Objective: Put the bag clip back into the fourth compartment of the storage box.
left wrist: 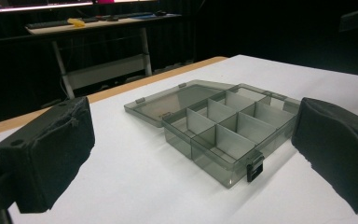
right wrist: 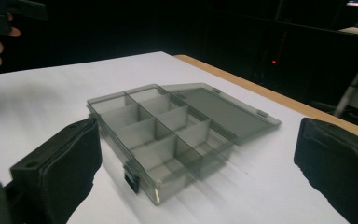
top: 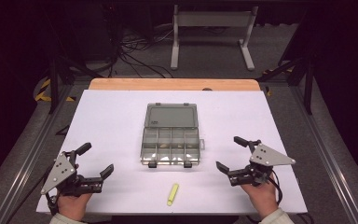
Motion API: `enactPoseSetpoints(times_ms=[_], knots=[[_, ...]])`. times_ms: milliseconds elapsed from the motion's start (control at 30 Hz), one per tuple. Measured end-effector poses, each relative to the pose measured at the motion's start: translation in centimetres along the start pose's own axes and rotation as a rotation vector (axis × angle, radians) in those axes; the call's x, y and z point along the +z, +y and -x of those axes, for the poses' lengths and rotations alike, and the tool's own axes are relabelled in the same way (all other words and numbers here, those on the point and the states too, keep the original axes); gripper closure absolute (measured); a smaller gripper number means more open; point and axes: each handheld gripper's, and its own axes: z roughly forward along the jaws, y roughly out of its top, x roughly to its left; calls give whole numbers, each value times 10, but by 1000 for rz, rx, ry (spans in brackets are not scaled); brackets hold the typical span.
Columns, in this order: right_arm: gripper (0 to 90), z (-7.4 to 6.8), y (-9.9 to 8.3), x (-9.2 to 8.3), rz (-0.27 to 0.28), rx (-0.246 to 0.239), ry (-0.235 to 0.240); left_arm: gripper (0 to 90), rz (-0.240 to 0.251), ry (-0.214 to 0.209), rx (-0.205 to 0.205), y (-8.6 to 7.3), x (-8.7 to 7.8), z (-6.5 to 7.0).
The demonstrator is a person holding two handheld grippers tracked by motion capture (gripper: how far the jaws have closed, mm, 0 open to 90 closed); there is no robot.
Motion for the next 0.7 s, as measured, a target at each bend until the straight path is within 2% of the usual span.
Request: enactPoseSetpoints(times_ms=[333, 500, 700], knots=[[17, -20, 19, 34, -20, -37, 102, 1, 9, 7, 4, -1, -4, 0], [17, -28, 24, 45, -28, -55, 141, 1, 8, 5, 8, -1, -4, 0], [41, -34, 31, 50, -30, -68, 196, 1, 12, 5, 8, -1, -5, 0]])
